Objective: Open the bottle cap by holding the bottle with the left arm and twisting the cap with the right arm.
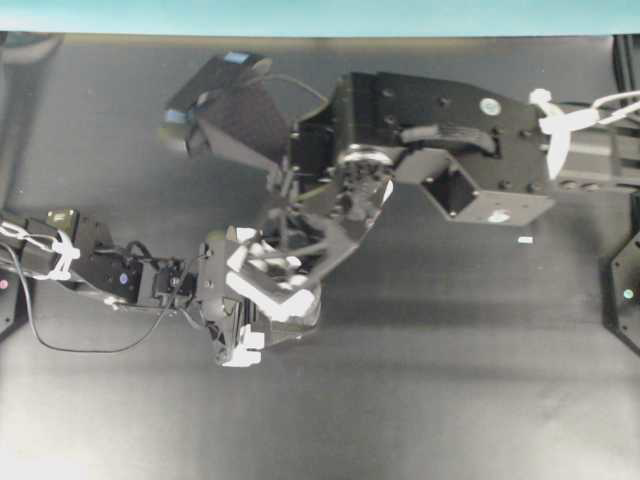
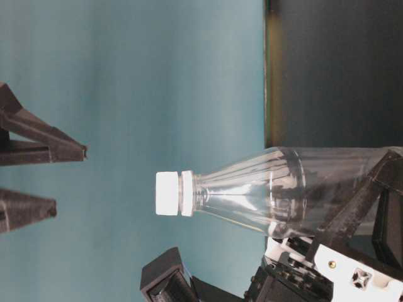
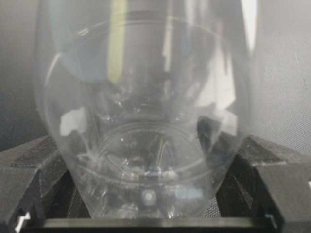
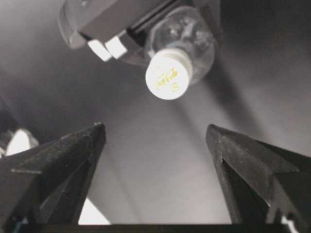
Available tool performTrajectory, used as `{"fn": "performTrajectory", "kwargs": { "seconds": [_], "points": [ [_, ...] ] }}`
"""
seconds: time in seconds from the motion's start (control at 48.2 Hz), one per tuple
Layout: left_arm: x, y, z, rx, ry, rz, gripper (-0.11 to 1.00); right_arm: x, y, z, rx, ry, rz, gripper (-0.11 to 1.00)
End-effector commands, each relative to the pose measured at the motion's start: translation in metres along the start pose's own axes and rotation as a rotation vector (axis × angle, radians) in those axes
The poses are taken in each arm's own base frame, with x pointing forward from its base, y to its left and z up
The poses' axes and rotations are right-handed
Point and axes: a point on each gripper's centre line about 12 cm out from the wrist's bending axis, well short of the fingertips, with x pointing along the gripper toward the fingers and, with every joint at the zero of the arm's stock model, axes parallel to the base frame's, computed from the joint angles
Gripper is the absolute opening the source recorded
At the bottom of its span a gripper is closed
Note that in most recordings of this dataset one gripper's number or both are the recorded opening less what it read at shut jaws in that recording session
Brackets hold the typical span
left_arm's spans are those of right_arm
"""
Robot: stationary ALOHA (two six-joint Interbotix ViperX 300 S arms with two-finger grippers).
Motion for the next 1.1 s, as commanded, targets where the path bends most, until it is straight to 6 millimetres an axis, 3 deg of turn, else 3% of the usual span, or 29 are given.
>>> {"fn": "performTrajectory", "kwargs": {
  "seconds": [0.0, 0.395, 0.644, 0.768, 0.955, 1.08],
  "points": [
    [0.001, -0.003, 0.003, -0.003, -0.012, -0.010, 0.81, -0.001, 0.011, -0.006, 0.022, -0.005, 0.016, 0.80],
    [0.001, -0.003, 0.002, -0.006, -0.009, -0.010, 0.81, 0.057, 0.006, -0.005, 0.035, 0.035, -0.021, 0.80],
    [0.000, -0.003, 0.002, -0.004, -0.009, -0.010, 0.81, 0.066, -0.003, -0.001, 0.044, 0.023, -0.043, 0.79],
    [0.001, -0.003, 0.002, -0.004, -0.007, -0.010, 0.81, 0.068, -0.005, 0.001, 0.042, 0.010, -0.054, 0.70],
    [0.001, -0.003, 0.002, -0.004, -0.007, -0.010, 0.81, 0.071, -0.004, 0.000, 0.001, 0.009, -0.053, 0.38],
    [0.000, -0.003, 0.003, -0.004, -0.010, -0.010, 0.81, 0.071, -0.004, 0.000, -0.028, 0.012, -0.055, 0.37]
  ]
}}
